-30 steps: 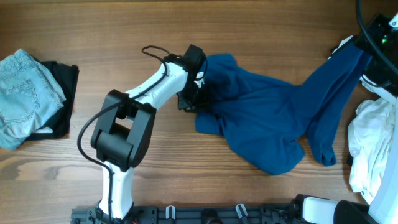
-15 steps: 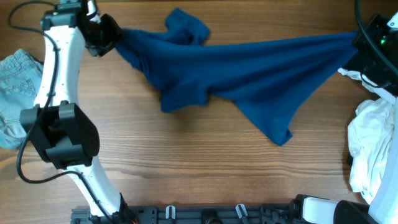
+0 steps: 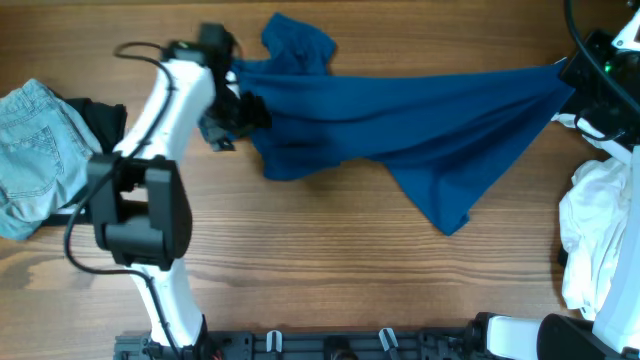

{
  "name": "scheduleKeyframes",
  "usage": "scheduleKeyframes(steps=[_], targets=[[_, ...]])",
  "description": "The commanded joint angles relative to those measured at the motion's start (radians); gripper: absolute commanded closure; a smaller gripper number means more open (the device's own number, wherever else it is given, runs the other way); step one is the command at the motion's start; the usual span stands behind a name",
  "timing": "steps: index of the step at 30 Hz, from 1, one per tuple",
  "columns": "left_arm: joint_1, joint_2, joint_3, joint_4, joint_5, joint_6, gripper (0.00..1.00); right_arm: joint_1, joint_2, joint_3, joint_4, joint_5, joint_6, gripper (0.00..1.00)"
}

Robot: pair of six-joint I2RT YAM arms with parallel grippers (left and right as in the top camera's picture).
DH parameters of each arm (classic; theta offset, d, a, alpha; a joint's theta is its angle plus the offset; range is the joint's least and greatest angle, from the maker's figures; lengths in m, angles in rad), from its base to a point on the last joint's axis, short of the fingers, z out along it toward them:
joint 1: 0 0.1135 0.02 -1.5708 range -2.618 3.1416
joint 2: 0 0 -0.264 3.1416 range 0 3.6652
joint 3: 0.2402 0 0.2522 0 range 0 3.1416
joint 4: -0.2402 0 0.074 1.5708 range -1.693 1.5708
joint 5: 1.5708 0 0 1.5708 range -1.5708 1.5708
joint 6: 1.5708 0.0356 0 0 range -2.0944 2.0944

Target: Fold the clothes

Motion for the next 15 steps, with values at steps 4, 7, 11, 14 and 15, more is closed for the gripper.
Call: scheduleKeyframes(steps=[4, 7, 11, 14, 15], targets=[[-0.022, 0.003, -0.119, 0.192, -0.077, -0.016, 0.33, -0.003, 0.004, 0.004, 0.002, -0.005, -0.028, 0.96], [-0.03, 0.004, -0.186, 0.328, -0.1, -0.016, 0.41, -0.003, 0.004, 0.004, 0.003, -0.005, -0.027, 0.96], [-0.039, 0.004, -0.254, 0.412, -0.063, -0.016, 0.47, -0.003, 0.004, 0.004, -0.001, 0.0, -0.029, 0.96], [-0.039, 0.004, -0.254, 0.418, -0.003, -0.016, 0.52, -0.003, 0.004, 0.004, 0.0, 0.003, -0.032, 0.96], [-0.039, 0.004, -0.254, 0.413, 0.023, -0.016, 0.52, -0.003, 0.004, 0.004, -0.001, 0.003, -0.033, 0.96]])
